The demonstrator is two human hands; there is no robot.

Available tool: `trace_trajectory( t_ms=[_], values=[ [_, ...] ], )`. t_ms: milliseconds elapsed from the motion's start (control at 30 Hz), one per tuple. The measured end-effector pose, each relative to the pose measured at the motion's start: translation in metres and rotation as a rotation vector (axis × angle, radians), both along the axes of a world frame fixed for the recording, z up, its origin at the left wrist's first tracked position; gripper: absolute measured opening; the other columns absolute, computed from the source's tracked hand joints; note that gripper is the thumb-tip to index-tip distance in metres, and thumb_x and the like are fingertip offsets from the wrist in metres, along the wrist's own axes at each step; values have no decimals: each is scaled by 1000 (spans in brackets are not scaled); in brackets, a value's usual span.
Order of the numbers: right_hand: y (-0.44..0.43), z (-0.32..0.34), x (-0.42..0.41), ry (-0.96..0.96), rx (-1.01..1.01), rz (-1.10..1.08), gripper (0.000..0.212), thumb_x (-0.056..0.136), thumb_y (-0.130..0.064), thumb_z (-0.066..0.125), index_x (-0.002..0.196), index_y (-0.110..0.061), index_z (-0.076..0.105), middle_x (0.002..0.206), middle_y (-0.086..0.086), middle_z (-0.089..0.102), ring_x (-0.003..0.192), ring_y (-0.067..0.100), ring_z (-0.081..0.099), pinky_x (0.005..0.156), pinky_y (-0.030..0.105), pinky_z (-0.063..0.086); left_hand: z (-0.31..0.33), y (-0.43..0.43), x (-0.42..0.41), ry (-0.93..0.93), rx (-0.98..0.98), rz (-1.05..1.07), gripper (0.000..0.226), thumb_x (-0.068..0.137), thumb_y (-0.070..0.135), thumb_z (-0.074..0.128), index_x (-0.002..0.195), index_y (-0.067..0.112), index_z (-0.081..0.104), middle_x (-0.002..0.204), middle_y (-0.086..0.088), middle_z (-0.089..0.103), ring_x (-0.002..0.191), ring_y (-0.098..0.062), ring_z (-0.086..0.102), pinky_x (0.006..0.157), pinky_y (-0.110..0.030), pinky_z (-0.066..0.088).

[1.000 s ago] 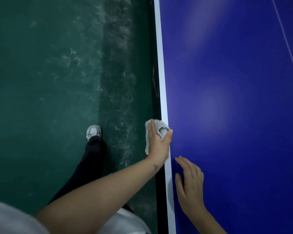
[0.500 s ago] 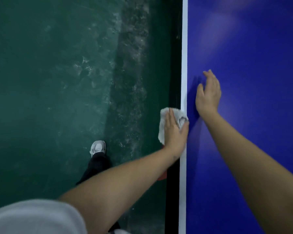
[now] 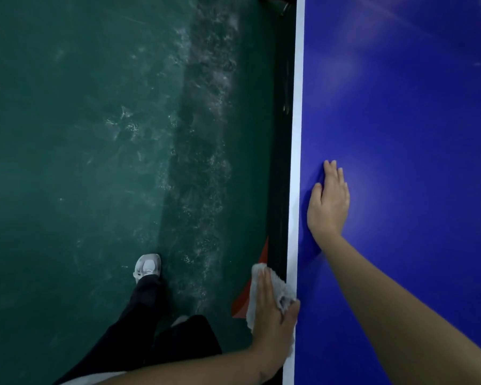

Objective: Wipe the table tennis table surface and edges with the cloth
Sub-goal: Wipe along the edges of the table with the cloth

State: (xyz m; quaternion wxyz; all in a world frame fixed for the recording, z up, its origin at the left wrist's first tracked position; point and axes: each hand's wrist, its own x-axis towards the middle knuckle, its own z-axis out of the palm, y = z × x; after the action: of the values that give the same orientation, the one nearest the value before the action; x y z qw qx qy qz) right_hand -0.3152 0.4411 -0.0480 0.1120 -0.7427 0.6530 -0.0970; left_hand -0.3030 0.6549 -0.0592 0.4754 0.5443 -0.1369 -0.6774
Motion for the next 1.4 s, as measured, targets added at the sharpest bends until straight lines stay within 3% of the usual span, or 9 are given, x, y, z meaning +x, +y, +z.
trace_trajectory(
  t_ms=[167,367,733,933,1067,1167,1233,1300,1400],
  values=[
    [0,-1,-1,3,-4,-3,50,97,-12,35,147,-17,29,155,-3,25,144,11,16,117,28,6,3,-70,34,-150,-65,-21,72,99,19,43,144,26,-13,150,19,-18,138,5,-12,115,-18,-3],
    [-1,-4,-3,31,2,-4,52,96,-8,38,146,-15,31,154,-2,27,144,10,15,117,30,8,-7,-173,71,-250,-93,52,66,100,21,41,149,16,-3,157,7,-8,142,-1,-4,117,-22,0],
    [-2,2,2,78,33,16,53,91,-17,30,143,-10,34,149,0,30,141,16,22,116,28,6,-14,-331,140,-320,-66,78,66,100,27,41,150,19,-1,158,-1,3,144,-16,12,118,-40,16],
    [-8,9,4,67,76,18,55,84,-20,31,134,-4,48,142,8,44,136,16,25,112,28,10,-8,-392,166,-327,-16,100,64,99,22,41,150,22,3,149,-15,31,132,-31,38,110,-45,32],
    [-12,9,5,53,94,10,56,83,-19,33,135,-8,46,142,5,41,144,5,5,112,29,12,-4,-431,183,-380,-10,92,63,100,21,40,150,24,4,153,-14,26,132,-28,40,110,-35,33],
    [-14,11,5,66,113,19,56,83,-20,33,138,-12,37,142,4,42,145,4,4,112,31,14,-4,-447,192,-527,-68,77,62,100,21,38,150,22,2,158,-3,10,128,-8,32,90,-6,29],
    [-14,12,4,66,114,24,55,85,-20,34,139,-13,34,143,3,41,145,6,7,113,32,17,-6,-455,196,-555,-101,69,63,100,19,38,150,21,0,158,-1,3,135,-10,27,100,-12,28],
    [-12,13,3,76,111,22,55,86,-21,34,140,-13,34,145,3,41,145,8,9,112,34,18,-5,-463,199,-570,-93,54,63,101,19,38,150,21,-1,158,-4,8,137,-20,32,108,-23,30],
    [-12,14,2,99,108,12,56,86,-20,36,141,-14,34,145,2,42,145,9,10,112,34,19,0,-476,205,-587,-82,60,60,101,18,37,151,18,3,144,-8,36,106,-17,56,84,-9,41]
  ],
)
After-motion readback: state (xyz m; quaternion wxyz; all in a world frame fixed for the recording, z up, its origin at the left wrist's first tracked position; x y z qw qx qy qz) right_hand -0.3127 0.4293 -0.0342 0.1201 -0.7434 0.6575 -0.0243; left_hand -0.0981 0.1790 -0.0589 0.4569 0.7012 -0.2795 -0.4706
